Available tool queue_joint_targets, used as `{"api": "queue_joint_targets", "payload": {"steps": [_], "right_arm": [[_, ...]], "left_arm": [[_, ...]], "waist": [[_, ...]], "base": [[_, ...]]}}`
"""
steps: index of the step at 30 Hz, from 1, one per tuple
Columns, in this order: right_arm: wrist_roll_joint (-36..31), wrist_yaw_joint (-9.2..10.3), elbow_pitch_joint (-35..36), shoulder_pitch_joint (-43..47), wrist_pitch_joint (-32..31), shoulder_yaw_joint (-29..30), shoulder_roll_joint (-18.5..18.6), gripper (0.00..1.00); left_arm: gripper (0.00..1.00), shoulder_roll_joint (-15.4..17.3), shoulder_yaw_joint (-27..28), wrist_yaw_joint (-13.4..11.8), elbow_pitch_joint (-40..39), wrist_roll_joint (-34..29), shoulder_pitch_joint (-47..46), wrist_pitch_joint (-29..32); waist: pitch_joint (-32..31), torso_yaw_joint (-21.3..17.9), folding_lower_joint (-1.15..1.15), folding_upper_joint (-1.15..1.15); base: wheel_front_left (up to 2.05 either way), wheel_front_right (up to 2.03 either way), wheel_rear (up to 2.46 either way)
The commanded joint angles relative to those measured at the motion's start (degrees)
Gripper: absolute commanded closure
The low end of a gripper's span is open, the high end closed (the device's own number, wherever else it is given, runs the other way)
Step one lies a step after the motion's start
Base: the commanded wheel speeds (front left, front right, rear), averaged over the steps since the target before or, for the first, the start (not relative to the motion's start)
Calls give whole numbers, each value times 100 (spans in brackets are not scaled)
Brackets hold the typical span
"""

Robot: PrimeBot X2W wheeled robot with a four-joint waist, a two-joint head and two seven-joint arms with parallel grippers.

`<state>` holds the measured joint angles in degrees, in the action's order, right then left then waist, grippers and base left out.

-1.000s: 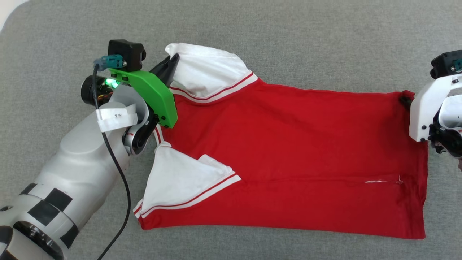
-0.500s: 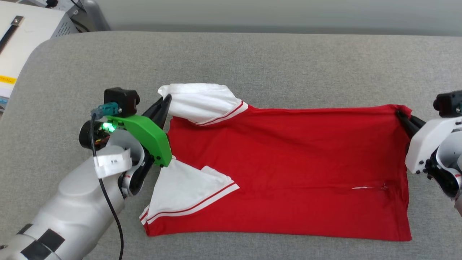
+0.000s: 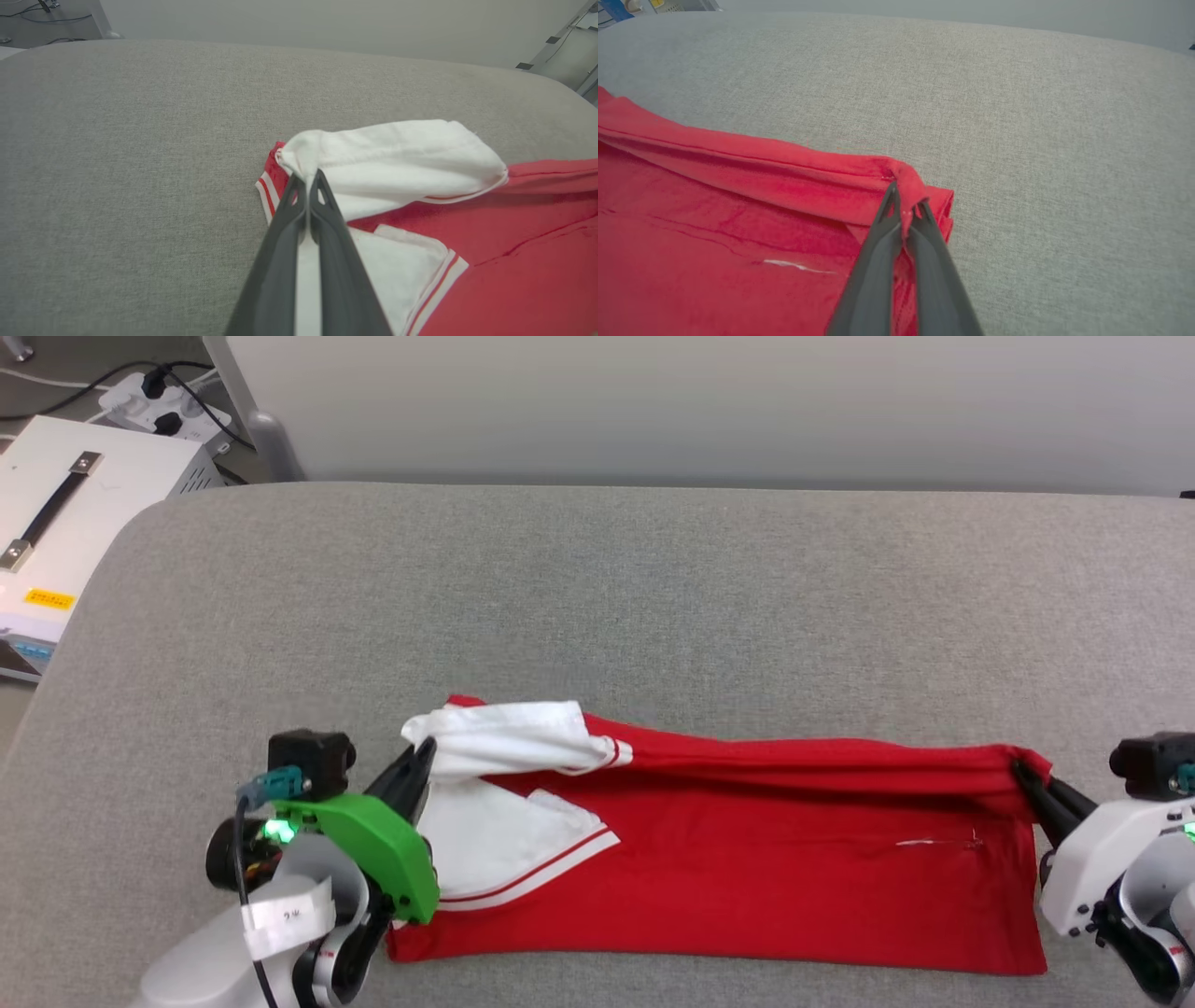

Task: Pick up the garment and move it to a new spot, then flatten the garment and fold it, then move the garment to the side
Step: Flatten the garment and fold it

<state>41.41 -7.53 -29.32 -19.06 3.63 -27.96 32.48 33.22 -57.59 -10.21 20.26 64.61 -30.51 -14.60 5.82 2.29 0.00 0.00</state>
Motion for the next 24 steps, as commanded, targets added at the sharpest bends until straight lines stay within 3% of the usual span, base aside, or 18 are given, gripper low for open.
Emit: {"api": "queue_joint_targets", "payload": {"steps": [1,2,10,13,14,15,16,17,18,24], "right_arm": [[-57,4,115,213,18,118,-8,100],[-137,4,373,599,-23,372,-12,100],[-367,4,1045,1535,-474,1047,-157,100],[-444,4,1178,1814,-828,1300,-429,100],[-500,4,1179,1827,-860,1315,-450,91],[-564,4,1180,1837,-879,1348,-484,71],[-577,4,1186,1844,-898,1376,-528,8],[-592,4,1211,1845,-914,1413,-576,0],[-617,4,1239,1845,-914,1447,-600,0],[-730,4,1682,1897,-948,1744,-639,0]], "left_arm": [[100,79,42,-82,-105,101,227,-28],[100,155,68,-203,-321,111,531,-32],[100,190,70,-392,-621,135,1096,-37],[100,140,4,-453,-519,121,1252,-34],[100,118,-7,-434,-480,137,1267,-26],[100,89,-4,-396,-422,161,1275,-24],[100,61,17,-366,-379,184,1277,-25],[58,33,36,-335,-330,190,1274,-26],[0,15,57,-339,-292,163,1268,-28],[0,-98,516,-457,-333,-260,1299,-38]], "waist": [[-67,-12,0,0],[-104,-3,0,0],[-69,10,0,0],[-4,16,0,0],[7,21,0,0],[17,30,0,0],[20,40,0,0],[17,48,0,0],[7,56,0,0],[-120,101,0,0]], "base": [[0,0,0],[0,0,0],[0,0,0],[0,0,0],[0,0,0],[0,0,0],[0,0,0],[0,0,0],[0,0,0],[0,0,0]]}}
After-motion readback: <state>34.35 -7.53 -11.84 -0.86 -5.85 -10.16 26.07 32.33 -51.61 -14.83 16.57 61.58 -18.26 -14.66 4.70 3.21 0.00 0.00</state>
